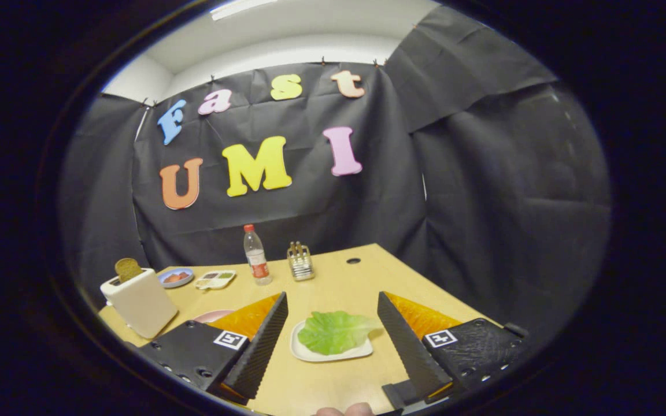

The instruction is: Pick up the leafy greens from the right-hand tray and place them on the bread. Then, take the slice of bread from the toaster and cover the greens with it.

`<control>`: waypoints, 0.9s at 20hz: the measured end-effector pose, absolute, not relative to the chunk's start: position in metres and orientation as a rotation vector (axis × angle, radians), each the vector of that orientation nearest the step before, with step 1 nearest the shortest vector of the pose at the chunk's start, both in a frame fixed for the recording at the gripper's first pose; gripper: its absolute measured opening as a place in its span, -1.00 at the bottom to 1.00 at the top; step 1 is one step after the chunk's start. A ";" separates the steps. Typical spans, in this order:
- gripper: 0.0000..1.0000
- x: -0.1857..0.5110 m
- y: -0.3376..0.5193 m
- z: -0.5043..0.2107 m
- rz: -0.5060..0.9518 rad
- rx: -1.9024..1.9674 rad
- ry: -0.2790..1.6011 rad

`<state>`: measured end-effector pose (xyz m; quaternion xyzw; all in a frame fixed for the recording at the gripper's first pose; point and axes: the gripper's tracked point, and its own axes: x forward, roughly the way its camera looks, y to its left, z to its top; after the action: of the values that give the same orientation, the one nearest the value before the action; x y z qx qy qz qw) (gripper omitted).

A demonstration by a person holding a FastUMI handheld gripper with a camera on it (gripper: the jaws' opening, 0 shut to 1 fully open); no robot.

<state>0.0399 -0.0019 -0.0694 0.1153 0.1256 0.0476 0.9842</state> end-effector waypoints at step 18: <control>0.84 0.154 -0.032 -0.200 -0.006 0.731 0.614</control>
<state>0.1541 -0.0323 -0.2001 0.3517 0.2954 -0.0027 0.8883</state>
